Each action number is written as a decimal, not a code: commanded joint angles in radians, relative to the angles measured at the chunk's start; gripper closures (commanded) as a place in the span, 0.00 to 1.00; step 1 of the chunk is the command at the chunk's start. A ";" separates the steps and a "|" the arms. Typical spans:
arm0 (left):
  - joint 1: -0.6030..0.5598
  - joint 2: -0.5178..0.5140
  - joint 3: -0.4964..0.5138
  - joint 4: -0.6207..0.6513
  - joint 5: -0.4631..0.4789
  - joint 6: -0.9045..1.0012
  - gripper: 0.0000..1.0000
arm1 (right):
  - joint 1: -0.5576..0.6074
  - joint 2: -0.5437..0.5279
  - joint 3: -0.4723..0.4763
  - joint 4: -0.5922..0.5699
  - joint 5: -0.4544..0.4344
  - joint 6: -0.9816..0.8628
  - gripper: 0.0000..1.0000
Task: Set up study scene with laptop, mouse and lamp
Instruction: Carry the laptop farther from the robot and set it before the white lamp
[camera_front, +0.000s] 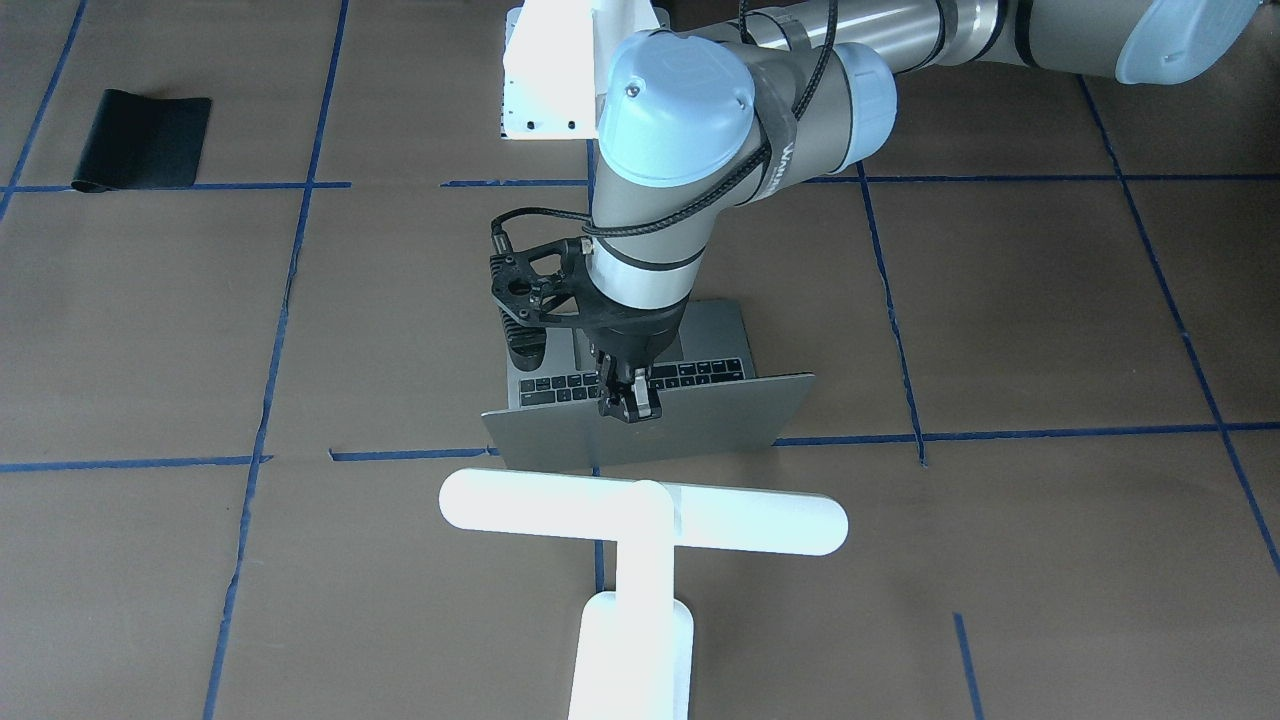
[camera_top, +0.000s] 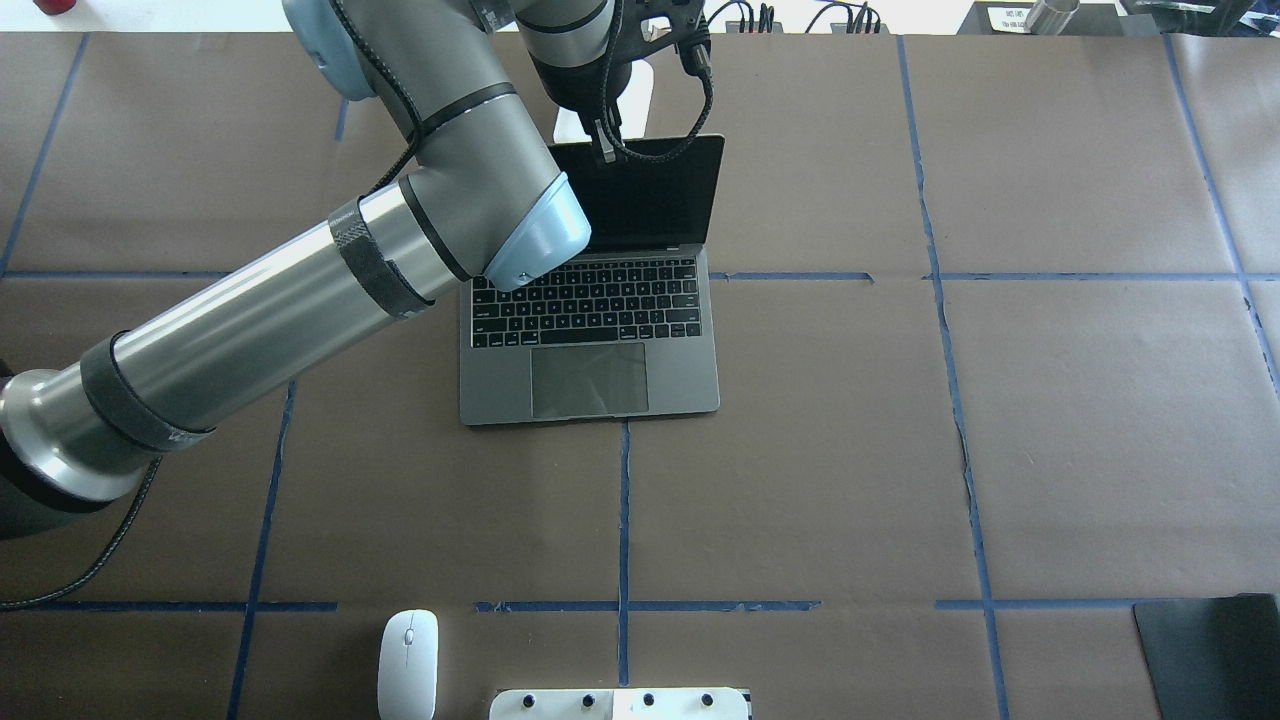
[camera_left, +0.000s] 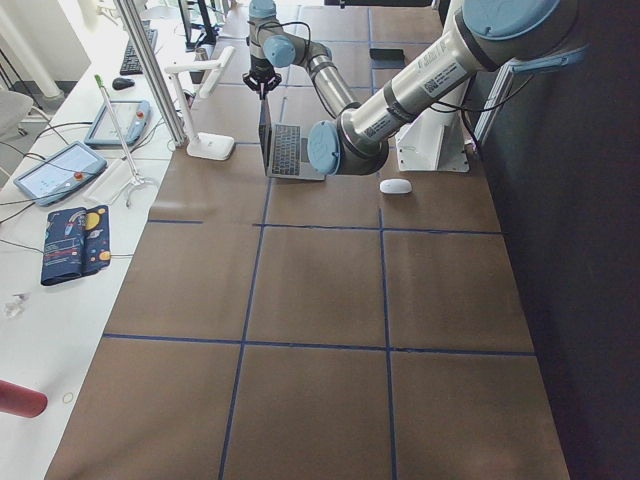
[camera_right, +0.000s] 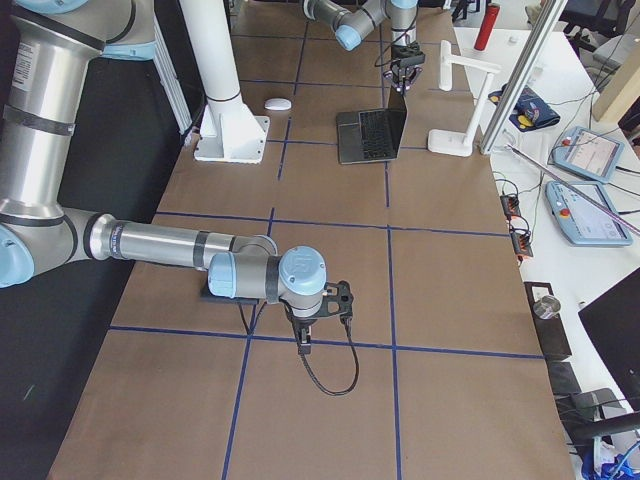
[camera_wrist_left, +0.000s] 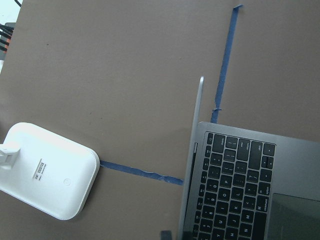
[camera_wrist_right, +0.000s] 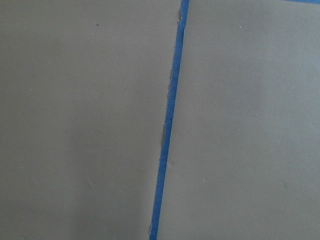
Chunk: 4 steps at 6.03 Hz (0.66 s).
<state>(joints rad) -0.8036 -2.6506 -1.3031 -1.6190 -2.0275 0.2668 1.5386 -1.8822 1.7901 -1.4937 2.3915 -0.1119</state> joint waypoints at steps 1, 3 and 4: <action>-0.017 -0.003 0.091 -0.109 0.000 -0.027 0.83 | 0.000 0.000 0.000 0.001 0.000 0.000 0.00; -0.022 -0.024 0.094 -0.113 0.000 -0.029 0.83 | 0.000 0.000 0.000 0.001 -0.002 0.000 0.00; -0.020 -0.028 0.100 -0.113 0.000 -0.026 0.80 | 0.000 0.000 0.002 0.001 -0.002 -0.002 0.00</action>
<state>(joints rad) -0.8235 -2.6720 -1.2081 -1.7304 -2.0279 0.2395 1.5386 -1.8822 1.7904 -1.4926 2.3903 -0.1125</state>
